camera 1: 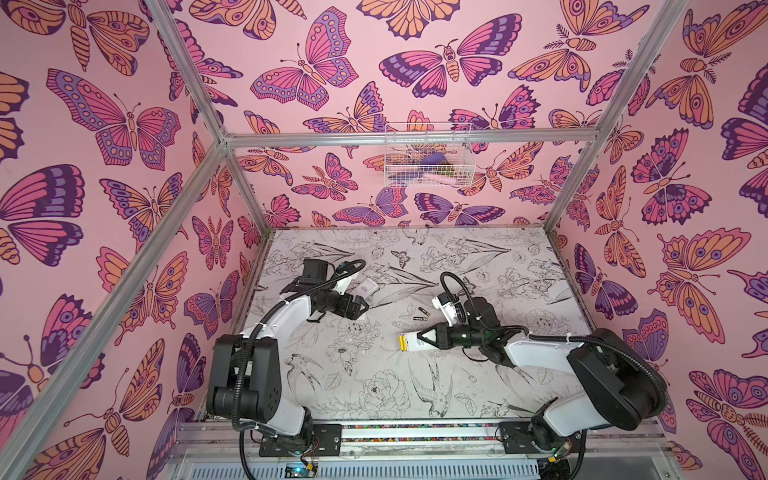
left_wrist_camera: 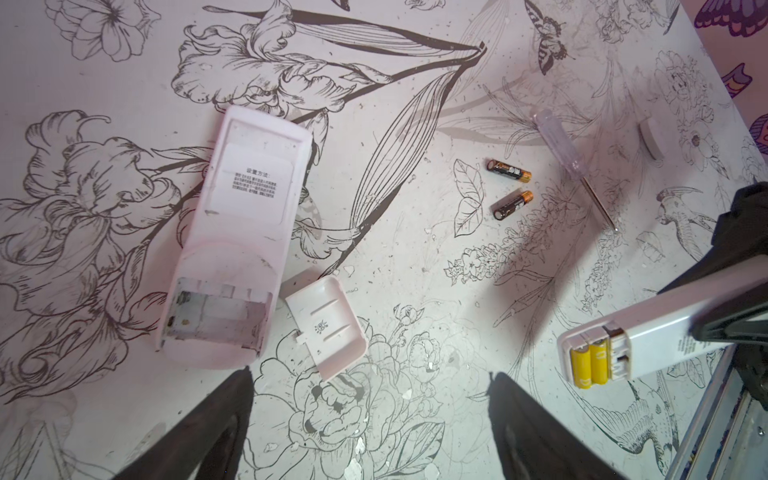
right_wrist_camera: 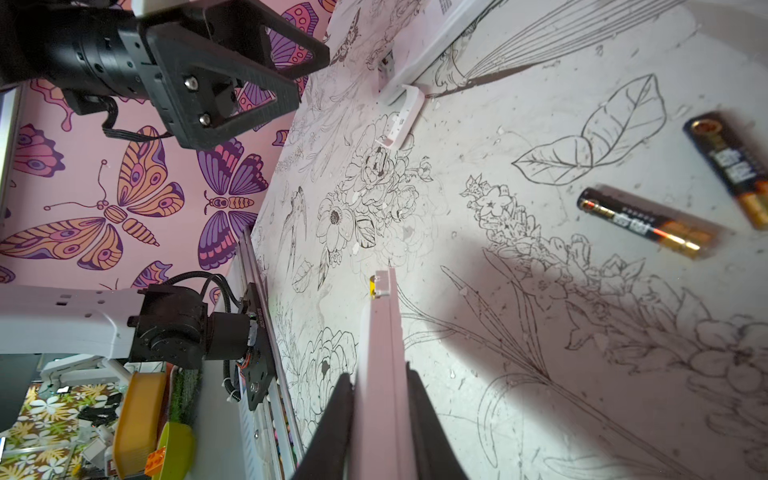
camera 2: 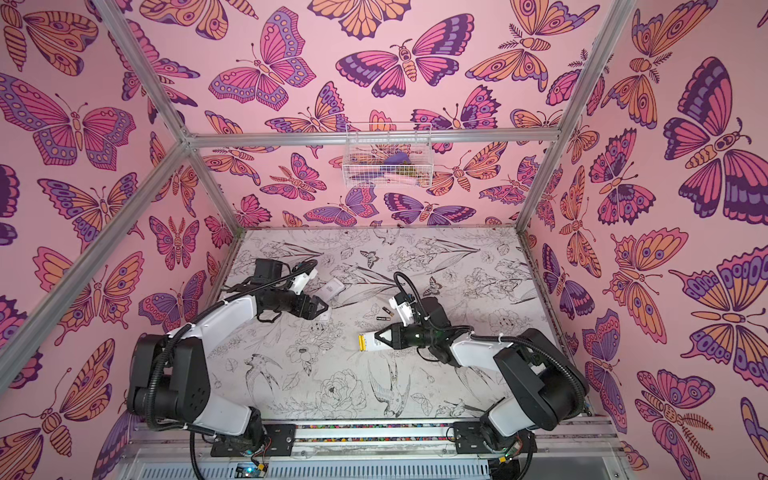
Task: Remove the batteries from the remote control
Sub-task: 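Lower the display remote flat onto the table with the right gripper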
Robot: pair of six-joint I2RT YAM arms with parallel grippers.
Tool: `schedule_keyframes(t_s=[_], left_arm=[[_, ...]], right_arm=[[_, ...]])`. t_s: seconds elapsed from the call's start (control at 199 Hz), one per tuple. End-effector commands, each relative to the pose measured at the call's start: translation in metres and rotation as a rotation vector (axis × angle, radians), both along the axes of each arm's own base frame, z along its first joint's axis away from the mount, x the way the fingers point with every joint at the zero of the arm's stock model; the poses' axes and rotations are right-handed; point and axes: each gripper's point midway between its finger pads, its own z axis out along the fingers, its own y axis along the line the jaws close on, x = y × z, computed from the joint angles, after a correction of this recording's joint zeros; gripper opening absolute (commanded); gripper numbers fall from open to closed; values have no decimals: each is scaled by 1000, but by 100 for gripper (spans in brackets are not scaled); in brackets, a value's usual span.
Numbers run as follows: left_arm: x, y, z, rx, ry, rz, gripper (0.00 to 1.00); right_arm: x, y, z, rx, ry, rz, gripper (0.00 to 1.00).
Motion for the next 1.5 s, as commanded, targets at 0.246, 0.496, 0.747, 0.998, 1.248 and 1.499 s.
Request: schedule_keyframes(t_s=[0.246, 0.496, 0.747, 0.998, 1.248, 1.499], left_arm=[[-13, -8, -16, 2, 44, -53, 89], [-14, -9, -16, 5, 40, -59, 90], [-14, -10, -16, 8, 38, -65, 90], [-14, -11, -15, 9, 34, -67, 90], [-15, -10, -15, 13, 28, -75, 90], [-15, -10, -16, 16, 32, -68, 91]], right_arm=[[7, 1, -11, -8, 69, -63, 7], [5, -2, -29, -35, 114, -73, 12], [3, -4, -44, -73, 142, -72, 28], [-2, -20, -70, -186, 260, -88, 48], [0, -36, -73, -249, 304, -154, 58], [-2, -52, -68, -359, 279, -172, 64]])
